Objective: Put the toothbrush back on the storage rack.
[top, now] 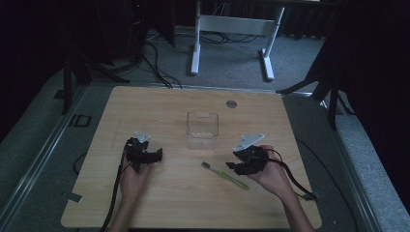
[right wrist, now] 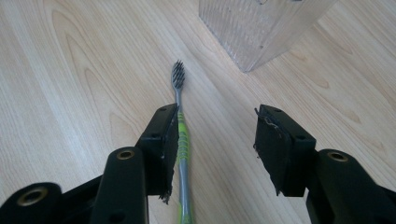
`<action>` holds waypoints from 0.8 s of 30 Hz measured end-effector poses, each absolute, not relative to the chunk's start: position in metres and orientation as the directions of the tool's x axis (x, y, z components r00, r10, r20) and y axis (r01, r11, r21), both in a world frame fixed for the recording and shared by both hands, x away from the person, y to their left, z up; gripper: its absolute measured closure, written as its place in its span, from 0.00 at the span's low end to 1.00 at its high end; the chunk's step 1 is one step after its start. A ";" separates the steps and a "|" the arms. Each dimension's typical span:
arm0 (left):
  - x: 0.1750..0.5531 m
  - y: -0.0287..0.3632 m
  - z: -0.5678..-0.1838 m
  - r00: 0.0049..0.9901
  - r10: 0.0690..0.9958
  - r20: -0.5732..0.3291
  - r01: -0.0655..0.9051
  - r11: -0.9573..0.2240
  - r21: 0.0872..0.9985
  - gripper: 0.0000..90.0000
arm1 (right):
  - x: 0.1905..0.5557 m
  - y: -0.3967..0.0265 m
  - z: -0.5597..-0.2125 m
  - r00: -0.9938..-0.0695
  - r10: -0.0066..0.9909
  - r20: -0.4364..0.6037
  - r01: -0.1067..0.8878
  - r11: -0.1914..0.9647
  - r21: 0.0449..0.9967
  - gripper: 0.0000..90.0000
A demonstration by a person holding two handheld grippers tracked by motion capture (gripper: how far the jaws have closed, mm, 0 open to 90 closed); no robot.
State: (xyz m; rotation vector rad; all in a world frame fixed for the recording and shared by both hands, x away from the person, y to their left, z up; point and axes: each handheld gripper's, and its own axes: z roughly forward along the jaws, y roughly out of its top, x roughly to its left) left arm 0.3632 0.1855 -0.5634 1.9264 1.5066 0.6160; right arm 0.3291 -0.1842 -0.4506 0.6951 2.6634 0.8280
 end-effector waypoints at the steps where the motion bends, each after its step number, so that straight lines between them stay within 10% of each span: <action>1: 0.363 0.185 -0.563 0.244 0.970 -0.009 0.686 -0.166 0.709 0.16 | 0.330 -0.183 -0.451 -0.852 0.510 -0.114 0.359 0.729 0.583 0.56; 24: 0.363 0.186 -0.563 0.244 0.970 -0.009 0.686 -0.167 0.708 0.16 | 0.337 -0.162 -0.452 -0.867 0.479 -0.140 0.354 0.787 0.505 0.60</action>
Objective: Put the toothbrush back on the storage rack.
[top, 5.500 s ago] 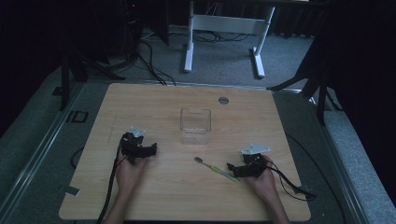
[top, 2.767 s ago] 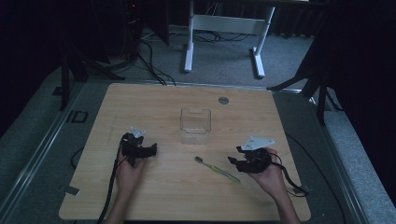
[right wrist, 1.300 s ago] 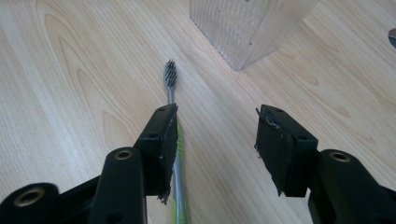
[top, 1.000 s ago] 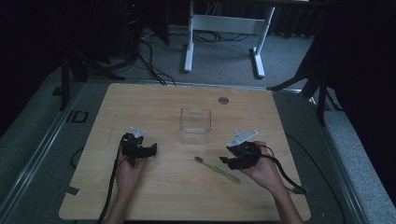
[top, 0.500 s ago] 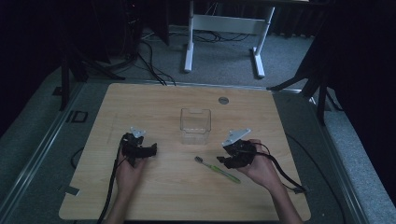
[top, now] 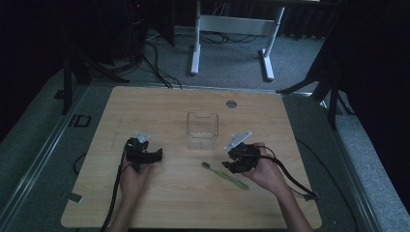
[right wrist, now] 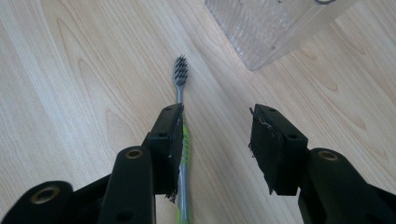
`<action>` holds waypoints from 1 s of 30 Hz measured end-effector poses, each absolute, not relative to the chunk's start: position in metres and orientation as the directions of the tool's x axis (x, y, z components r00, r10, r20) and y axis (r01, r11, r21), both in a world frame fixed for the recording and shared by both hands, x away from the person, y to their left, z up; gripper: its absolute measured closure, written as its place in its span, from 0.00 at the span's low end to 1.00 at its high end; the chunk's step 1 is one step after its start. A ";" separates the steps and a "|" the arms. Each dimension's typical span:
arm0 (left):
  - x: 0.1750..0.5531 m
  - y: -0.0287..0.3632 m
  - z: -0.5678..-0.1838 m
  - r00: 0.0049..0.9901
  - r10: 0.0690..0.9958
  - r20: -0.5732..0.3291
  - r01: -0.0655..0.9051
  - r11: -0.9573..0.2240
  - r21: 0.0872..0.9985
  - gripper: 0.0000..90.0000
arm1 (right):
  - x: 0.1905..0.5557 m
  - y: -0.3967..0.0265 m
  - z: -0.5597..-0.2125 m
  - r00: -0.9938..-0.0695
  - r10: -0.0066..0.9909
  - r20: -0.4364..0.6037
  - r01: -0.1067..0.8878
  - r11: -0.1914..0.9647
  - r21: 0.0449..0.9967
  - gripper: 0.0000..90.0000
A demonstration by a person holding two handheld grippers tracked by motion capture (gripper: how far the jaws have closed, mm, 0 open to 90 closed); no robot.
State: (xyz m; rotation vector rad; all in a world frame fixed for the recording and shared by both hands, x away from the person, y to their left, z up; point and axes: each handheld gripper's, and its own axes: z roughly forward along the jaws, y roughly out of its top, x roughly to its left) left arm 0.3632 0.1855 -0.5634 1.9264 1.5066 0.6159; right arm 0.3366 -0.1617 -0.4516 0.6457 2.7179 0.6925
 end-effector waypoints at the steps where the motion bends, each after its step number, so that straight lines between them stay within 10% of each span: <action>1: 0.363 0.186 -0.563 0.244 0.970 -0.009 0.686 -0.167 0.708 0.16 | 0.337 -0.161 -0.452 -0.868 0.475 -0.143 0.351 0.792 0.500 0.60; 30: 0.363 0.186 -0.563 0.244 0.970 -0.008 0.686 -0.167 0.708 0.16 | 0.347 -0.150 -0.470 -0.887 0.446 -0.120 0.370 0.842 0.393 0.65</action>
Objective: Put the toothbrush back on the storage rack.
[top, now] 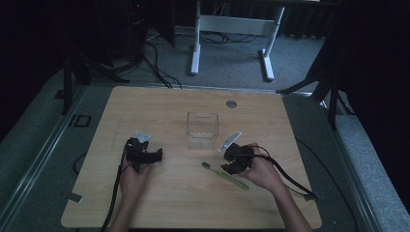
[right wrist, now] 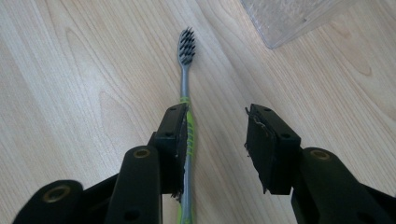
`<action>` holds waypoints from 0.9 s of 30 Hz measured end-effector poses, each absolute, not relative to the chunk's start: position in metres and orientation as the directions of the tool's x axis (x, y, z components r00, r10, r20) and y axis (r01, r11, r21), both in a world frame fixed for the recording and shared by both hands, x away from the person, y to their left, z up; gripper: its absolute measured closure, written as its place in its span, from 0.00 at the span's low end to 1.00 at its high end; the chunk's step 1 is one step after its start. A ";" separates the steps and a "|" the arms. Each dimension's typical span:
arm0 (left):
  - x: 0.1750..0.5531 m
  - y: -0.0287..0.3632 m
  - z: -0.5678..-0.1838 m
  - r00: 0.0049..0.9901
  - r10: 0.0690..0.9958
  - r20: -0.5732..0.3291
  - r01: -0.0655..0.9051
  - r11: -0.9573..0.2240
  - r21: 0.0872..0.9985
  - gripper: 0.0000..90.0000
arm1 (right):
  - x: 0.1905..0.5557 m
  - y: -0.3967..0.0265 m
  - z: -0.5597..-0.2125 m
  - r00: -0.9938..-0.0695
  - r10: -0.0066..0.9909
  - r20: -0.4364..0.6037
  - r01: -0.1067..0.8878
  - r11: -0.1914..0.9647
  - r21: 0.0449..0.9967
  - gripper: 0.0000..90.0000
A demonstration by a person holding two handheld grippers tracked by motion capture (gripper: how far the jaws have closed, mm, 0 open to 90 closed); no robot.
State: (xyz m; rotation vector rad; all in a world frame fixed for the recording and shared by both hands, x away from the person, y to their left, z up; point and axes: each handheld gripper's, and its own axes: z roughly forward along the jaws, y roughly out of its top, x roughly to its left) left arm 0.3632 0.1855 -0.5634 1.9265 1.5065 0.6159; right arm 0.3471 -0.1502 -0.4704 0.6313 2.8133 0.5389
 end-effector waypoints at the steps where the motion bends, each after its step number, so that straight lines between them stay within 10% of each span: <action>1: 0.363 0.186 -0.563 0.245 0.970 -0.009 0.686 -0.167 0.708 0.16 | 0.347 -0.150 -0.471 -0.887 0.445 -0.125 0.368 0.844 0.389 0.65; 27: 0.363 0.186 -0.563 0.244 0.970 -0.008 0.686 -0.167 0.708 0.16 | 0.346 -0.144 -0.482 -0.894 0.431 -0.123 0.373 0.867 0.329 0.68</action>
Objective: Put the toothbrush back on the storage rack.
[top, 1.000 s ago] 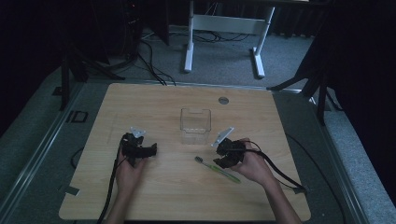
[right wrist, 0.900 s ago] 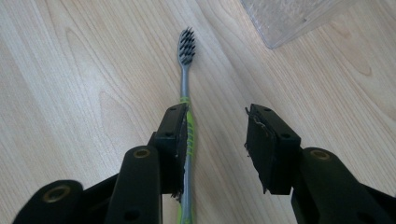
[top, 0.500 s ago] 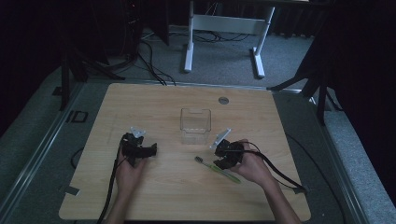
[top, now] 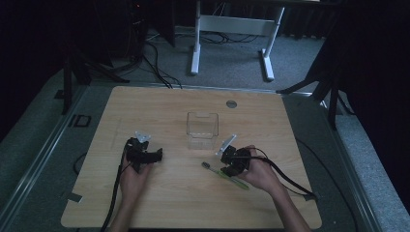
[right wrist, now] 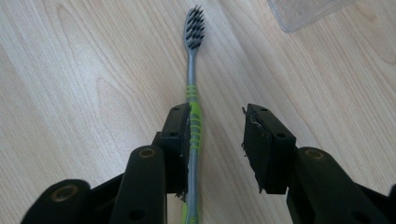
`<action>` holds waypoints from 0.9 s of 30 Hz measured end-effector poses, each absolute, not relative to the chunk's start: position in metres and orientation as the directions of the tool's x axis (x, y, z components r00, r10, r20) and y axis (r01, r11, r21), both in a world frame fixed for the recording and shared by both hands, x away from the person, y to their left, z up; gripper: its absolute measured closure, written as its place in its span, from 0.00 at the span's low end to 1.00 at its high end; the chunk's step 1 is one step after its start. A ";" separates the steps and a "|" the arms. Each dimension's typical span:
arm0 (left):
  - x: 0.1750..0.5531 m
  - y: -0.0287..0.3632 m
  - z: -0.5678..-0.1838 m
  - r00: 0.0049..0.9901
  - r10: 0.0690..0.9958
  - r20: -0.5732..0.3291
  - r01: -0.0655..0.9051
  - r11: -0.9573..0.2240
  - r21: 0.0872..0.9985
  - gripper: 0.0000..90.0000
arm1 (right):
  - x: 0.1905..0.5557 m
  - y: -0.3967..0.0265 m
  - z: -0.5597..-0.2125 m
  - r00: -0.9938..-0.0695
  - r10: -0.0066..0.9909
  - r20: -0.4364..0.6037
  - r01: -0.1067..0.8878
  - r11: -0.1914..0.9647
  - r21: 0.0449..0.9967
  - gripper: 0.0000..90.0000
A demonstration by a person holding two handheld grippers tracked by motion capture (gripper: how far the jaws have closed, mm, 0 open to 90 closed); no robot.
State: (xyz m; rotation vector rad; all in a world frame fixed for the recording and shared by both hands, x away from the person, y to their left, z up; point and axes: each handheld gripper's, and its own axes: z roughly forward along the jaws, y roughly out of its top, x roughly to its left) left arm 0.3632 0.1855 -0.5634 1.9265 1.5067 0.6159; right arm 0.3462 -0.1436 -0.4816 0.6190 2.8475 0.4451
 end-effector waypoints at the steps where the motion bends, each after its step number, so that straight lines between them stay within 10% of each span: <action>1: 0.363 0.186 -0.563 0.245 0.970 -0.008 0.686 -0.167 0.708 0.16 | 0.346 -0.143 -0.483 -0.894 0.430 -0.123 0.373 0.869 0.325 0.69; 27: 0.363 0.185 -0.563 0.244 0.970 -0.009 0.686 -0.166 0.709 0.16 | 0.342 -0.135 -0.496 -0.902 0.413 -0.123 0.370 0.888 0.271 0.76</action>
